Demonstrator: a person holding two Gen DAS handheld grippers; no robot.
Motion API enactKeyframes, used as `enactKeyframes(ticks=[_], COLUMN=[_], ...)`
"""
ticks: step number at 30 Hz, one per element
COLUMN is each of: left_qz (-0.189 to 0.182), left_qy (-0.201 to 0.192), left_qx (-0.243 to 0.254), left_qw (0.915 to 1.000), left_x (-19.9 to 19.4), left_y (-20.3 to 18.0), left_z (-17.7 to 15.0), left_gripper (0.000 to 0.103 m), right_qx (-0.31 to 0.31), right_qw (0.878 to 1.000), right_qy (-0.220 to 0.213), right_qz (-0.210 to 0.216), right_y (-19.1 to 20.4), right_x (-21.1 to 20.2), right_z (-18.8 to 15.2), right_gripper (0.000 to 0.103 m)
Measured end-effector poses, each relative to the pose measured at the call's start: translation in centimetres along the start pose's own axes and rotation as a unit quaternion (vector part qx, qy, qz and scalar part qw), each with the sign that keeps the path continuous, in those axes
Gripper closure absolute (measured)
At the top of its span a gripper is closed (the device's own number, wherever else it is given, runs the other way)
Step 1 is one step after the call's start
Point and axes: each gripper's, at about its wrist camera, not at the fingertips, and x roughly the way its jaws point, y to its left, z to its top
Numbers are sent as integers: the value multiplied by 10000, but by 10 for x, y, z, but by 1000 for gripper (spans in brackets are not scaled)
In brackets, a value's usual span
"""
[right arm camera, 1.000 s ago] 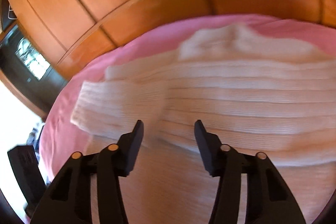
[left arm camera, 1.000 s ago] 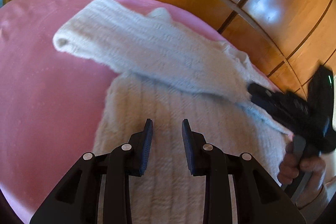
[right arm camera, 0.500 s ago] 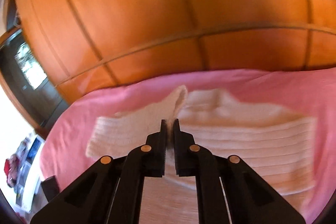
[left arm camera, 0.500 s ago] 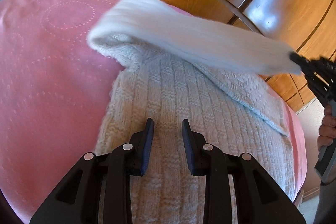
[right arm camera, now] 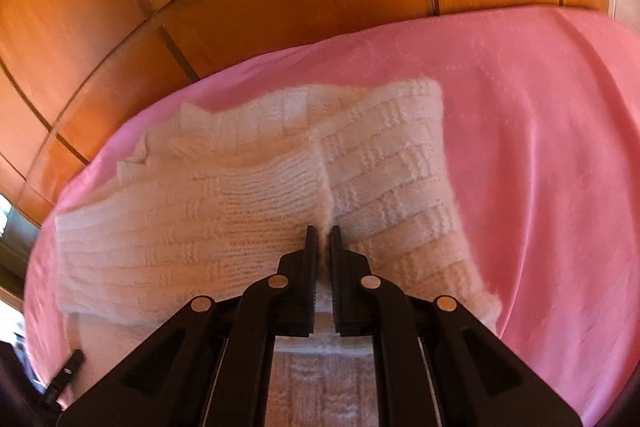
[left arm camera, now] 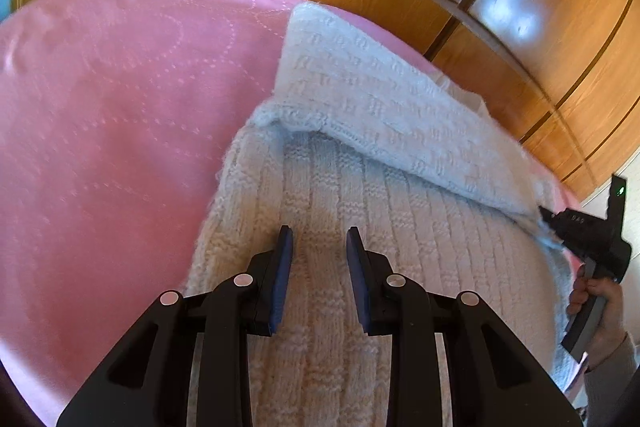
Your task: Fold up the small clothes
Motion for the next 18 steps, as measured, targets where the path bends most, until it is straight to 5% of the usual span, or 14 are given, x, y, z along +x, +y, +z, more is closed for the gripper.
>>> enactKeyframes(ticks=[2, 4, 6, 8, 9, 18], left_qz=[268, 589, 881, 932, 1017, 1039], left_qy=[-102, -286, -486, -600, -712, -923], left_qx=[181, 458, 717, 832, 899, 1260], left_qw=[9994, 9968, 9923, 9904, 9882, 9822], left_x=[-9, -16, -23, -26, -27, -23], left_y=[-8, -16, -26, -32, -37, -56], left_z=[6, 13, 23, 30, 34, 47], left_gripper=[76, 76, 76, 65, 51, 49], right_qx=[-126, -254, -433, -673, -794, -1148], right_qw=[9999, 9994, 9980, 9960, 9949, 9922], right_qy=[-55, -196, -459, -569, -586, -374], right_qz=[-65, -122, -72, 120, 196, 303], right_y=[7, 11, 19, 30, 38, 78], right_x=[-5, -13, -30, -40, -43, -13], right_z=[1, 2, -1, -5, -9, -16], right_gripper=[92, 61, 51, 49, 47, 42])
